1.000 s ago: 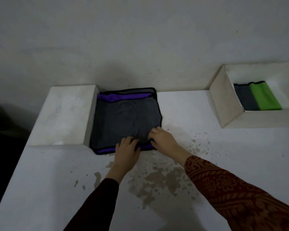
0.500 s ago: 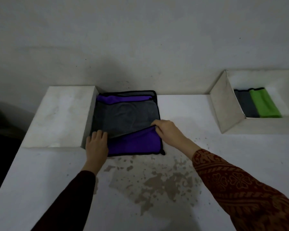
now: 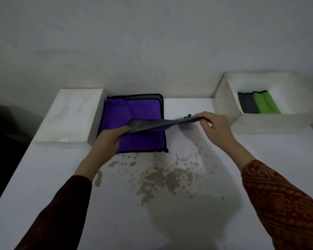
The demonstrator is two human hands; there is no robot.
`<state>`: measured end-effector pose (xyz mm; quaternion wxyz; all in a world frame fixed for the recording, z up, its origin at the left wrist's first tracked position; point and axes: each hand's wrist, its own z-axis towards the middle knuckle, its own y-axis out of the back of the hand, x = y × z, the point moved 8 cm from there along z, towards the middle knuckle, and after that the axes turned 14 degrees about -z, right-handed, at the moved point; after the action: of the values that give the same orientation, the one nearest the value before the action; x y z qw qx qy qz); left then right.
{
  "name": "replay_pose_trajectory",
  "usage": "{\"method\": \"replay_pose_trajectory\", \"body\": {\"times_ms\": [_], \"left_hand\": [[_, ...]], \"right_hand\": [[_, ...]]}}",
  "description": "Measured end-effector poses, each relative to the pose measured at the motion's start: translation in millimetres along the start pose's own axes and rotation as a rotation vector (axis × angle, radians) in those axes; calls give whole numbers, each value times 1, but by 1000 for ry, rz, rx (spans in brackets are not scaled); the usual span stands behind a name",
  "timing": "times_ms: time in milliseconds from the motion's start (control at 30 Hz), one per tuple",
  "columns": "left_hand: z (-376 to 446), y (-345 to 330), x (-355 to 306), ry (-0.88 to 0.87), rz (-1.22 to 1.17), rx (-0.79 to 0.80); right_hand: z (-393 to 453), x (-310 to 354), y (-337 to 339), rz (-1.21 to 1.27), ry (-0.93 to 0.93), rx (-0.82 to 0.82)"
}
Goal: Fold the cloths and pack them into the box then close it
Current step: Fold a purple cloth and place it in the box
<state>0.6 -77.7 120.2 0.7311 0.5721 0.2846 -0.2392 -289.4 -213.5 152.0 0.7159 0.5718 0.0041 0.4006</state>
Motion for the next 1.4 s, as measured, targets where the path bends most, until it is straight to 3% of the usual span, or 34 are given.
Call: {"method": "replay_pose_trajectory", "body": {"times_ms": [100, 267, 500, 567, 667, 800, 967, 1400], "left_hand": [[-47, -40, -26, -23, -45, 149], [-132, -111, -42, 115, 4, 405], [-191, -136, -76, 174, -73, 552], [-184, -129, -71, 227, -116, 495], [-156, -112, -45, 381, -245, 266], [-122, -107, -7, 546, -332, 53], [-103, -124, 26, 684, -287, -49], [-88, -132, 30, 672, -237, -115]], "right_hand": [[-74, -24, 16, -10, -46, 81], [-201, -60, 8, 14, -128, 273], [-281, -85, -8, 32, -199, 486], [-271, -89, -6, 49, -212, 422], [-237, -100, -1, 108, -318, 300], [-189, -121, -15, 130, -442, 259], [-156, -139, -45, 36, -511, 294], [-148, -143, -57, 2, -590, 283]]}}
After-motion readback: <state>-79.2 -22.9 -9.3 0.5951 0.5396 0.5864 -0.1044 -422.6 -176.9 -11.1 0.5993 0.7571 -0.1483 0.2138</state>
